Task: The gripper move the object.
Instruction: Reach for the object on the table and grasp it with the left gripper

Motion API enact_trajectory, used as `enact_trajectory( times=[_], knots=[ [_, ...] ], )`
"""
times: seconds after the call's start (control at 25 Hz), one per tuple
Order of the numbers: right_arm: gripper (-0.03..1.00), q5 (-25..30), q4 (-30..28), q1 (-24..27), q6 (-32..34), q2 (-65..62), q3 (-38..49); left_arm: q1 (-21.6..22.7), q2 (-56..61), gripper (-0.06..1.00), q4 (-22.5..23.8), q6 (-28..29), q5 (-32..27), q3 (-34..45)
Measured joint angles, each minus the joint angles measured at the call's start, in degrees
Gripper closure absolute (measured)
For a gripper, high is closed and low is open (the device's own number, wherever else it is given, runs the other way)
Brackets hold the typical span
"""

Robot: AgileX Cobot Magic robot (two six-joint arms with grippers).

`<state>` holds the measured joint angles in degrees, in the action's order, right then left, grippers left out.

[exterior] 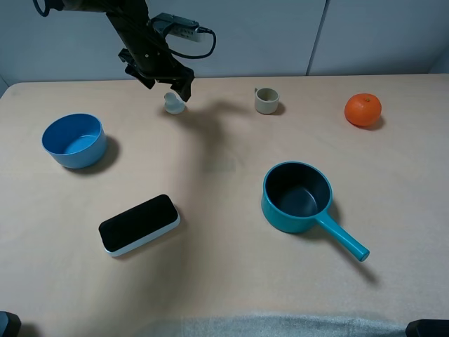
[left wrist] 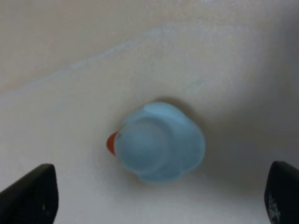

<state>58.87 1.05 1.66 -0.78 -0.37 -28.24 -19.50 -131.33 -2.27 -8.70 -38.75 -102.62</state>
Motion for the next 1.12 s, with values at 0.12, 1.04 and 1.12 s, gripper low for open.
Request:
enact_trajectory(
  times=[0.12,1.04,1.12],
  knots=[
    [0.28,0.00,0.00,0.00,0.00,0.00,0.00,-0.11,-1.51,0.07,-0.16,0.02,0.43,-0.83],
    [0.28,0.00,0.05,0.00,0.00,0.00,0.00,-1.02,-8.18,0.09,0.04,0.02,6.44,-2.11],
    [0.28,0.00,0.05,0.00,0.00,0.00,0.00,-1.08,-8.18,0.11,0.04,0.02,6.56,-2.13]
  ],
)
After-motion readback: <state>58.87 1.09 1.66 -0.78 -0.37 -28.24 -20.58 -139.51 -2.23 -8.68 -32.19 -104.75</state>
